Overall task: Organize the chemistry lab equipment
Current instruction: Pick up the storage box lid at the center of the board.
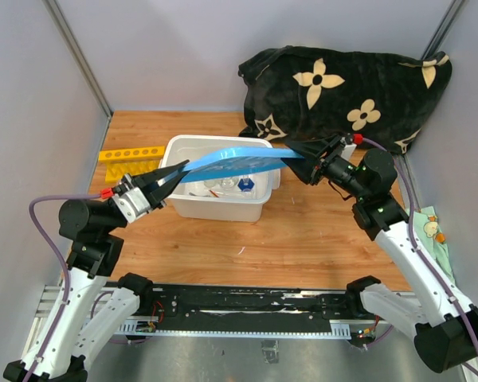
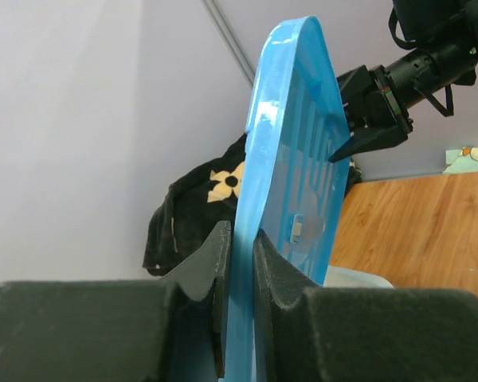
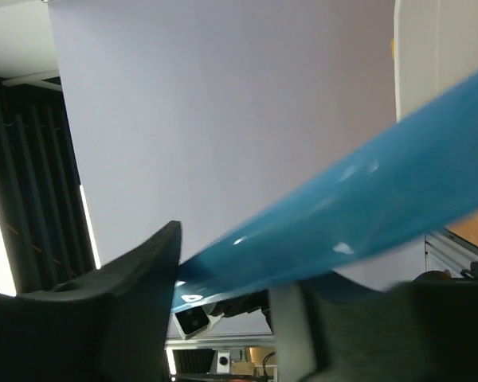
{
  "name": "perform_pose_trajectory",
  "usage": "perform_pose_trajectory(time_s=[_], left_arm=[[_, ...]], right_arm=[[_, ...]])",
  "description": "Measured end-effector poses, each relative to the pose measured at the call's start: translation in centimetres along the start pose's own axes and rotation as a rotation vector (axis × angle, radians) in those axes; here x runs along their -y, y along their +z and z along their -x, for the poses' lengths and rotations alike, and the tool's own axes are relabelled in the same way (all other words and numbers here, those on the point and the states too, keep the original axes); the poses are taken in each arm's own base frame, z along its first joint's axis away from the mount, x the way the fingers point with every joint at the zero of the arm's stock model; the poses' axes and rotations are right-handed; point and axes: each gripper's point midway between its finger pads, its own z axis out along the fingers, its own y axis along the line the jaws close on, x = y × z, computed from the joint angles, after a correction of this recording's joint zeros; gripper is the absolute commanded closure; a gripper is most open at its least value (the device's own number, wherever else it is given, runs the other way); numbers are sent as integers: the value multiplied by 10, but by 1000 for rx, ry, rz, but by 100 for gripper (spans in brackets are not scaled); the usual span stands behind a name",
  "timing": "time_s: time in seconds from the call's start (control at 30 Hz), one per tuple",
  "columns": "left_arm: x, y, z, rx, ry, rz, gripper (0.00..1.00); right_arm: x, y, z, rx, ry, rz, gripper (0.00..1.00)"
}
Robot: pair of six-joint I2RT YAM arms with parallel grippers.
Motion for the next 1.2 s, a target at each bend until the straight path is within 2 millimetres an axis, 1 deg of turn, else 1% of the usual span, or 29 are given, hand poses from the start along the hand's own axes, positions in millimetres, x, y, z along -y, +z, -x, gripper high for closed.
perform_pose_trajectory(time_s=[0.1,0.13,0.17,0.2,0.23,0.3,0.33,0.37,0.4,0.6,0.73,0.9,0.97,1.0,1.07,1.2], left_arm=[[1,0,-1,-2,-2,-3,100],[1,0,-2,-3,-3,-5,100],[2,0,-3,-5,-5,-8,99],[3,0,-5,-9,-8,-8,92],[3,-1,-7,-13,-11,-8,75],[3,-1,-9,-17,-20,-4,33],[2,-1,-10,-21,-30,3,22],[0,-1,-12,-26,-44,17,5],[-2,0,-13,-31,-61,32,1],[-9,-1,-29,-90,-169,104,1],[-15,2,-44,-170,-300,145,1],[-3,1,-58,-231,-494,152,1],[2,-4,-56,-237,-557,166,1],[2,-7,-51,-227,-591,185,1],[1,-12,-36,-190,-623,218,1],[0,-25,-19,-157,-657,273,2]], right_arm=[[-9,-4,-1,5,-4,16,90],[-10,-6,-1,8,-1,20,97],[-13,-7,-1,10,15,24,99],[-15,-9,-1,13,27,29,99],[-17,-11,-2,15,29,36,99],[-20,-13,-2,20,32,45,99],[-20,-14,-2,19,31,45,99],[-19,-15,-3,14,19,46,99],[-19,-15,-4,12,5,49,99],[-12,-15,-2,17,-47,49,99],[-15,-18,2,57,-122,69,99],[-24,-24,7,114,-244,127,99],[-23,-24,9,119,-292,154,99],[-19,-22,12,130,-329,154,99],[-9,-15,18,134,-395,151,99],[19,5,33,122,-441,99,99]])
